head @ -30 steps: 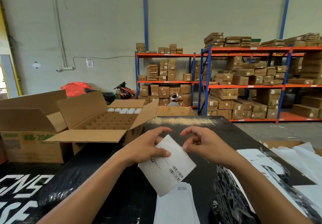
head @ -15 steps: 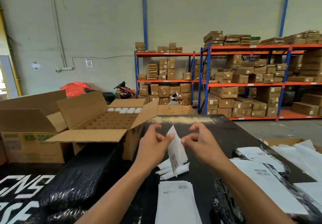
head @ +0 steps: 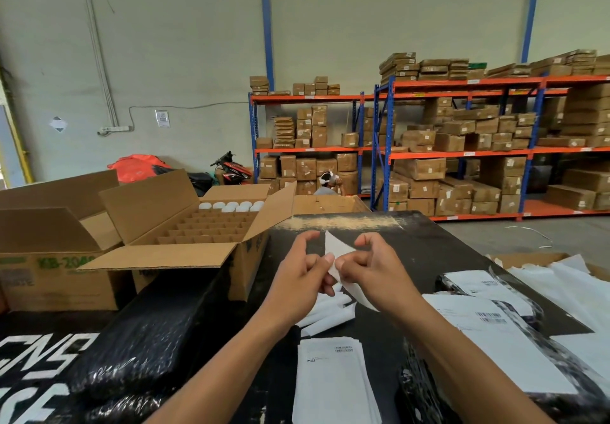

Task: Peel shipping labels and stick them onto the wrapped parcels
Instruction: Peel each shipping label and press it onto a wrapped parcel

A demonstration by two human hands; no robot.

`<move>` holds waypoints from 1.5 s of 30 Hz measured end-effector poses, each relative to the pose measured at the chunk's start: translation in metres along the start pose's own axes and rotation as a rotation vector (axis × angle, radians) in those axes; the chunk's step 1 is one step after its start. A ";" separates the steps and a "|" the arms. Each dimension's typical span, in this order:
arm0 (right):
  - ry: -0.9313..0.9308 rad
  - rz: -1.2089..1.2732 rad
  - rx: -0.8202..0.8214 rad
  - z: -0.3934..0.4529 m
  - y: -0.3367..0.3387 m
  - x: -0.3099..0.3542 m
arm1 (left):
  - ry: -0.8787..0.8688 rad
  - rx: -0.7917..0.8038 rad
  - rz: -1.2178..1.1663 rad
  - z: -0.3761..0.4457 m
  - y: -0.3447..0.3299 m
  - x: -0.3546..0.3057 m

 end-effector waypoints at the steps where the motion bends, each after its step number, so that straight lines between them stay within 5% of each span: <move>1: -0.009 -0.002 0.001 0.000 0.002 -0.001 | -0.002 0.004 0.001 0.000 0.001 0.000; 12: 0.062 -0.137 -0.021 0.007 0.003 0.009 | -0.145 0.078 0.269 0.002 0.000 -0.012; 23: 0.114 -0.254 -0.098 0.010 -0.006 0.014 | -0.105 0.143 0.366 0.002 0.009 -0.009; 45: -0.325 -0.230 -0.259 0.052 0.072 -0.026 | 0.300 -0.123 -0.084 0.012 0.124 0.050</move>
Point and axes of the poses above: each hand's wrist, its own z-axis towards the middle knuckle, its own y-axis out of the back of the hand, x = y × z, the point moved 6 cm from there along z, towards the middle knuckle, and after that the axes turned 12 degrees about -z, right-handed, at the moved point
